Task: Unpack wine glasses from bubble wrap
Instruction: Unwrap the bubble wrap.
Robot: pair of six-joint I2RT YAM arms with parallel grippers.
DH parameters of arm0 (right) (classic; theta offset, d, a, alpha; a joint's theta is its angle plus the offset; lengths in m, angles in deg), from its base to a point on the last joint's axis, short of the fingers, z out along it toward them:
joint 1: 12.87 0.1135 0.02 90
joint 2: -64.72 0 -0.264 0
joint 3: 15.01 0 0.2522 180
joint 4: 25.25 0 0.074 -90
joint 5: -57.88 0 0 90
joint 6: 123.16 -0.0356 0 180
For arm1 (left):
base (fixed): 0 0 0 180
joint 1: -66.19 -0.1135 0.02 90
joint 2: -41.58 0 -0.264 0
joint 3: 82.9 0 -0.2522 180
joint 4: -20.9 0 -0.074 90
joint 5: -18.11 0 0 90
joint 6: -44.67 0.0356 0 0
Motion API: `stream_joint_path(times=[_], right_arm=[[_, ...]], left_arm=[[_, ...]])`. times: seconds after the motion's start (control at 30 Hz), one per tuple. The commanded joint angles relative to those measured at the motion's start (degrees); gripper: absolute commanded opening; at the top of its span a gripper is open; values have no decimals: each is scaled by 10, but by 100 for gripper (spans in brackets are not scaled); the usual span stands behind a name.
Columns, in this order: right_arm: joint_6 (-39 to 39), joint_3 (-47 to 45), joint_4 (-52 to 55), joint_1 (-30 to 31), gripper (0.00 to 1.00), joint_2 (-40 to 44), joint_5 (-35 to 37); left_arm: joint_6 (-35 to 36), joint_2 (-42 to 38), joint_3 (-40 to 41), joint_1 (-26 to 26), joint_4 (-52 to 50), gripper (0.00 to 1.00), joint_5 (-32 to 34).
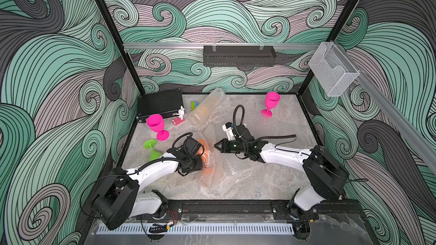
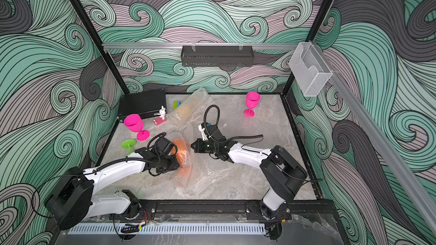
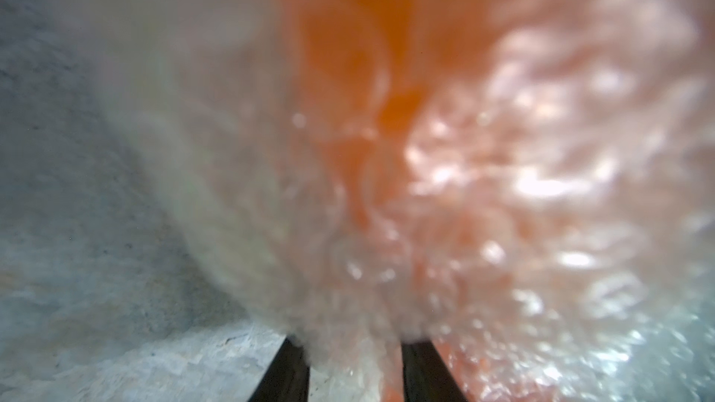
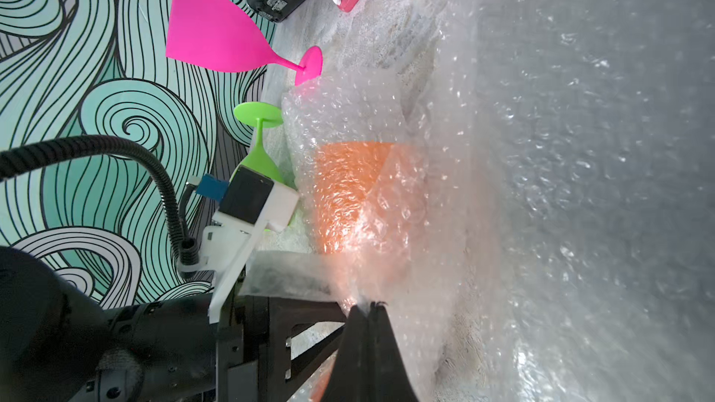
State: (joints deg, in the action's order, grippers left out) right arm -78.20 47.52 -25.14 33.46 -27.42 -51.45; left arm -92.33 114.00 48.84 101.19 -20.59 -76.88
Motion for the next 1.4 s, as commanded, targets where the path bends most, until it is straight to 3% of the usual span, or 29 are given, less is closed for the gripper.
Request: stream_joint_path(times=[0.0,0.37,0.83,1.1,1.37], right_arm=[[-2,-20,-11,-4,0,17,0],[35,-94,41,-15,0,122,79],[63,-163,123,-56,0,272,161],[74,-176,180,-131,0,358,159],[89,-156,221,-230,0,388,134]], left_arm=[[-4,-20,-12,-4,-39,36,17],[17,-63,-60,-22,-72,37,18],[33,42,-123,-22,-16,38,-41],[34,49,-145,-22,1,38,-63],[35,86,-162,-22,32,38,-96]])
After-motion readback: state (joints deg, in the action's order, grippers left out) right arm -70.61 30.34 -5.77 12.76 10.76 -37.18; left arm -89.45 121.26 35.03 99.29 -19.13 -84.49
